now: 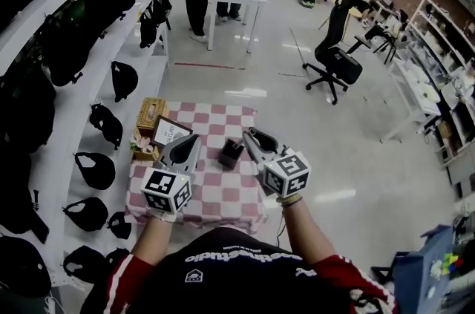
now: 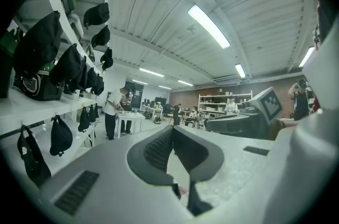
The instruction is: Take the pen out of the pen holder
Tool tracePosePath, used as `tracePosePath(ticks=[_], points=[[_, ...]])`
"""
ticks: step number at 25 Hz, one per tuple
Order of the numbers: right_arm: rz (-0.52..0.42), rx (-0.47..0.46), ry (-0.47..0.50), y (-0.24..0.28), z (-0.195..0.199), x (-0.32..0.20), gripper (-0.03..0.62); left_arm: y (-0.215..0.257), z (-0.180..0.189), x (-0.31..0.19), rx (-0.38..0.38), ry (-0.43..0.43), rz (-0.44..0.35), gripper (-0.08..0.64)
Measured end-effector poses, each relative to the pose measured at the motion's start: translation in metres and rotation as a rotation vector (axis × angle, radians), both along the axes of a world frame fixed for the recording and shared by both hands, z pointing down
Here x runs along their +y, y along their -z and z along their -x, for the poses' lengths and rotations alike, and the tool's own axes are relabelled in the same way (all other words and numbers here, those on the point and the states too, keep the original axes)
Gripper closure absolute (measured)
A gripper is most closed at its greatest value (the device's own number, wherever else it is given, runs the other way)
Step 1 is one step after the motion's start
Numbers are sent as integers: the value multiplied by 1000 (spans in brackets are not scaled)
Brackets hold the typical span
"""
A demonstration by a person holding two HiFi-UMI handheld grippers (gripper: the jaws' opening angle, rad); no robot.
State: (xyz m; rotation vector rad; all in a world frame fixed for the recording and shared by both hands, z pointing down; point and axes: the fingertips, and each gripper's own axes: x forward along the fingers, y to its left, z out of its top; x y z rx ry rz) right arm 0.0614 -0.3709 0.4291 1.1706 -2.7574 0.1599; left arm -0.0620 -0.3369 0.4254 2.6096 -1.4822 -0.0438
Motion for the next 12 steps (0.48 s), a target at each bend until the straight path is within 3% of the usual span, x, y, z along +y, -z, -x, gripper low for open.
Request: tracePosePath(ticks=[12], points=[[-78, -34, -106, 39, -6, 73, 511, 26, 13, 37, 47, -91, -53, 554]])
